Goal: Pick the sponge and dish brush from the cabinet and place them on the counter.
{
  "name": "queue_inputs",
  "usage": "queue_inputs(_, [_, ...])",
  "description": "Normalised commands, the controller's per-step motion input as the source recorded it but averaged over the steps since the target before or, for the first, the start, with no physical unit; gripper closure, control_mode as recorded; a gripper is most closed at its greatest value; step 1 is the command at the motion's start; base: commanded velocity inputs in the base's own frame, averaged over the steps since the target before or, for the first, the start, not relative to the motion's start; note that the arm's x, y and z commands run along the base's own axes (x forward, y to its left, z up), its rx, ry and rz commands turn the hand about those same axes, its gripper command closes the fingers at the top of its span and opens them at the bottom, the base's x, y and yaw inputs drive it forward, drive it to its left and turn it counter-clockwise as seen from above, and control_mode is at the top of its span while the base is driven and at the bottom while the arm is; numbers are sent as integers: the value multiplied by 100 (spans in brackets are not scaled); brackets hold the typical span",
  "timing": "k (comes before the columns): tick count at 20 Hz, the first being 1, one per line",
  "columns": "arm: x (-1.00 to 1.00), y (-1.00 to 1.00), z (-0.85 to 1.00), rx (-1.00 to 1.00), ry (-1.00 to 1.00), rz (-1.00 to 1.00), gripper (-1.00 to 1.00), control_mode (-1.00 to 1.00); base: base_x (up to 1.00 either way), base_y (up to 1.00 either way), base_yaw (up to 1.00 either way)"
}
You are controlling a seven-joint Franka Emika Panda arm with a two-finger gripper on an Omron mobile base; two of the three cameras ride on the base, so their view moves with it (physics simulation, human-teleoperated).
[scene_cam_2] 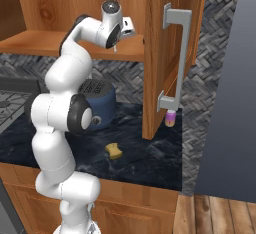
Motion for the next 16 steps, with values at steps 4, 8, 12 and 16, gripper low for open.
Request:
queue_inputs(4, [-1,8,-19,0,1,0,100,-100,0,0,0])
queue_inputs(8, [1,0,-2,0,1,0,100,-100,0,0,0])
queue_inputs(12, [-1,0,0,0,0,0,100,-100,0,0,0])
queue_inputs(16, [-14,-2,6,0,0,0,100,-100,0,0,0])
